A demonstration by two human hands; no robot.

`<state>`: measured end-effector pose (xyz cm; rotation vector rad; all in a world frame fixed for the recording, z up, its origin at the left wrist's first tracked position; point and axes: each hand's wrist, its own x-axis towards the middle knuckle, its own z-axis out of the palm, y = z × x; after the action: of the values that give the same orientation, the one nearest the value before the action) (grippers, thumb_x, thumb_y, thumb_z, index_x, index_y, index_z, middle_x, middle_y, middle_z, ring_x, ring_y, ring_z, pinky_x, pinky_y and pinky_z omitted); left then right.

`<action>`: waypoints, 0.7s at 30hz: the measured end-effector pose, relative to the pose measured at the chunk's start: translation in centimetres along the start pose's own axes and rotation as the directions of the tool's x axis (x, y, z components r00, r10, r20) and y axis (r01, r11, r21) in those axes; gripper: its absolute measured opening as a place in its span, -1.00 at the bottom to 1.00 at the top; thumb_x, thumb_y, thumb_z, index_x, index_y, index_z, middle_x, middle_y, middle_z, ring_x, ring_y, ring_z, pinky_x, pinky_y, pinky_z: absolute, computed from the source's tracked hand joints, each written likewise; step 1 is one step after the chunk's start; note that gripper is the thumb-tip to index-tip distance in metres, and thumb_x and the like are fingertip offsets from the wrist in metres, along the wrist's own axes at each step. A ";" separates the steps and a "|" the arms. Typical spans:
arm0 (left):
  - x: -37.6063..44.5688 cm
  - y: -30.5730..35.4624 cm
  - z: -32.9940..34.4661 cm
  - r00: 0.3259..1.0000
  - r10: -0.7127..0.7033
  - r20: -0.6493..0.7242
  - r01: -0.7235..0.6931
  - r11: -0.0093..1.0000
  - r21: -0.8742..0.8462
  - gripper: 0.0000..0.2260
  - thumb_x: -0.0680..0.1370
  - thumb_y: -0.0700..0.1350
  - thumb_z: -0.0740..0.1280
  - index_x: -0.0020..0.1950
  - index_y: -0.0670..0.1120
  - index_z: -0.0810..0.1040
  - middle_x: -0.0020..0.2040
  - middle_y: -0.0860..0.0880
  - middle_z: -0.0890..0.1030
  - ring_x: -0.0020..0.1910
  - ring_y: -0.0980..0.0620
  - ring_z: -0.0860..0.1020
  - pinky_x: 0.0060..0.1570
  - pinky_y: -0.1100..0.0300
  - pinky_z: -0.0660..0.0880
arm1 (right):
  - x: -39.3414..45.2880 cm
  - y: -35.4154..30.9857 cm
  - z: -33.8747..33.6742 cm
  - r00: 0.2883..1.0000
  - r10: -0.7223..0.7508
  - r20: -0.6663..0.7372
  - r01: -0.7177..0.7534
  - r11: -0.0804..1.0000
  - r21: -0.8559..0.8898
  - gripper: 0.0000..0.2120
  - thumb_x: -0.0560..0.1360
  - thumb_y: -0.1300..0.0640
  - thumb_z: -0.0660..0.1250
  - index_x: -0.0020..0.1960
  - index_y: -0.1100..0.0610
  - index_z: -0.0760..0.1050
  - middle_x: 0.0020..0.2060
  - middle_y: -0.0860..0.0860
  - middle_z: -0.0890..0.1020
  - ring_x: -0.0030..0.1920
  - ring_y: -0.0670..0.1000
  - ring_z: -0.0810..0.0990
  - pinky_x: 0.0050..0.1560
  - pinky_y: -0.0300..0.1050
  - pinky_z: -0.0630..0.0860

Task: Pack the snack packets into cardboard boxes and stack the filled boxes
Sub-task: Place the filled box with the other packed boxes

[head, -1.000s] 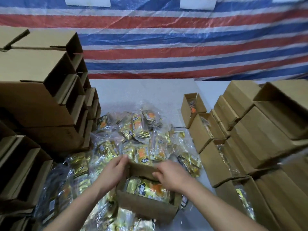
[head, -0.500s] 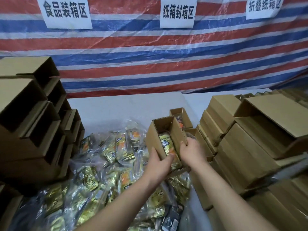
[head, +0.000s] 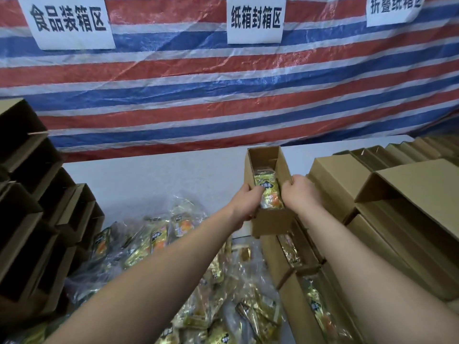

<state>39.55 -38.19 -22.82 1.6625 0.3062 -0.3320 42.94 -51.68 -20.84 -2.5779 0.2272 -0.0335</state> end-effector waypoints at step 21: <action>14.4 0.2 1.0 0.996 -0.068 0.063 0.074 0.993 -0.096 -0.64 0.65 0.10 0.15 0.39 -0.03 0.41 0.22 -0.09 0.61 0.20 -0.09 0.56 0.14 0.01 0.50 | 13.5 1.3 4.6 0.997 -0.044 0.066 0.045 0.999 -0.013 -0.67 0.69 0.08 0.08 0.23 0.26 0.51 0.14 0.19 0.60 0.05 0.17 0.55 -0.08 -0.09 0.38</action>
<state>52.82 -39.08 -28.32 1.5443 0.3329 -0.4131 56.38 -52.70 -25.73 -2.5934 0.1456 0.0365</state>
